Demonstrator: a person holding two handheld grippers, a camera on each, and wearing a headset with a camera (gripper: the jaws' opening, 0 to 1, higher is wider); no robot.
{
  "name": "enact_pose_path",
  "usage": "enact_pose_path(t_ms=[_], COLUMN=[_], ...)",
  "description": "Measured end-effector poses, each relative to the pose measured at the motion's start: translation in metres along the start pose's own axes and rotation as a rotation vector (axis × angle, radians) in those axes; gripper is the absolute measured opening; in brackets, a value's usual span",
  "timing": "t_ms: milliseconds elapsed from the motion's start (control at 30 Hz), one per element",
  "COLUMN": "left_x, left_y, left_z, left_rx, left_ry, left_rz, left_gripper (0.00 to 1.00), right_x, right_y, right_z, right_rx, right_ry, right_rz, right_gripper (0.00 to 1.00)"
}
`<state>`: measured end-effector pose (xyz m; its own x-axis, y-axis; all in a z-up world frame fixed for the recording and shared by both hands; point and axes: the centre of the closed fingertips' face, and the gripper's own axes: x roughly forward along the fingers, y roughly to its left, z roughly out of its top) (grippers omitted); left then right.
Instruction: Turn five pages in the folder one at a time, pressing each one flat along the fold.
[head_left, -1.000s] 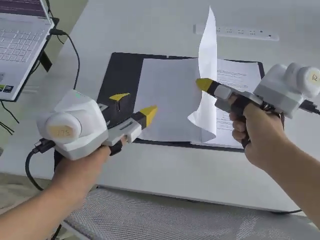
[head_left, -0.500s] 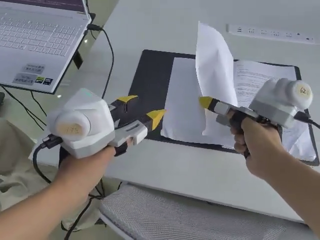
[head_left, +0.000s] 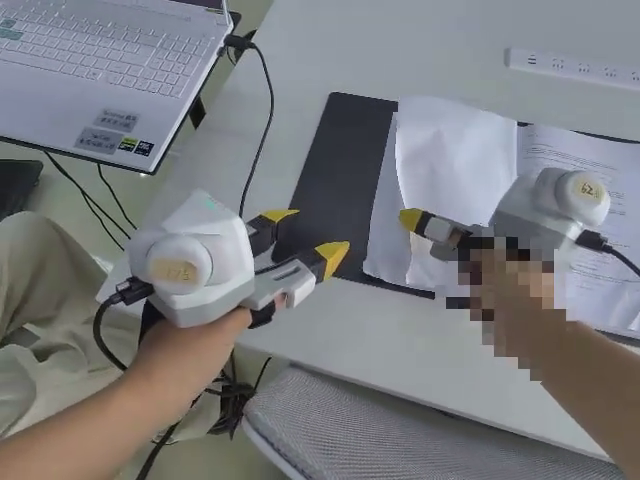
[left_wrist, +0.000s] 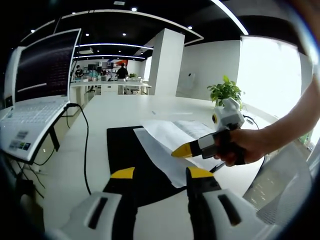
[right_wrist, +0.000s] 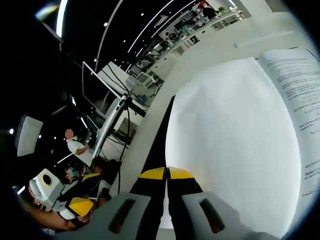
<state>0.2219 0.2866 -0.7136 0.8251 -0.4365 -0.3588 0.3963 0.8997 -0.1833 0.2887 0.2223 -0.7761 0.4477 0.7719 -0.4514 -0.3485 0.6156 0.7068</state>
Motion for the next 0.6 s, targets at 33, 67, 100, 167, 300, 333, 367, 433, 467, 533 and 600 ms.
enact_pose_path(t_ms=[33,67,100,167,300,333,367,433,467,533,600], left_x=[0.000,0.000,-0.001,-0.002,-0.004,-0.005,-0.006,-0.006,-0.006,-0.006,-0.006], left_y=[0.003,0.004,0.005,0.006,0.007,0.007,0.008,0.009,0.010,0.011,0.012], left_z=[-0.002,-0.004,-0.004,-0.006,-0.009,-0.009,-0.010,-0.012,-0.012,-0.013,-0.014], left_rx=[0.000,0.001,-0.004,-0.008,-0.012,-0.014,-0.014,-0.021,-0.024,-0.019,-0.023], left_ry=[0.005,0.004,0.003,0.010,0.016,0.016,0.017,0.019,0.016,0.023,0.020], left_rz=[0.002,0.002,0.002,0.006,0.009,0.008,0.013,0.012,0.016,0.016,0.018], left_gripper=[0.38,0.38,0.38,0.38,0.37,0.37,0.37,0.37,0.37,0.37,0.37], right_x=[0.002,0.004,0.006,0.009,0.017,0.019,0.020,0.022,0.023,0.025,0.025], right_y=[-0.001,-0.002,-0.003,-0.006,-0.011,-0.011,-0.011,-0.007,-0.004,-0.003,0.000], right_z=[-0.001,-0.003,-0.005,-0.007,-0.015,-0.016,-0.017,-0.020,-0.026,-0.030,-0.034], right_rx=[-0.004,0.006,0.024,0.021,0.007,0.021,0.017,0.013,0.016,0.008,0.018], right_ry=[0.000,0.001,0.008,0.010,0.034,0.034,0.036,0.046,0.073,0.066,0.070], right_rz=[-0.007,-0.005,-0.006,-0.018,-0.039,-0.033,-0.036,-0.022,-0.008,-0.012,-0.004], right_gripper=[0.00,0.00,0.00,0.00,0.01,0.02,0.04,0.04,0.03,0.03,0.02])
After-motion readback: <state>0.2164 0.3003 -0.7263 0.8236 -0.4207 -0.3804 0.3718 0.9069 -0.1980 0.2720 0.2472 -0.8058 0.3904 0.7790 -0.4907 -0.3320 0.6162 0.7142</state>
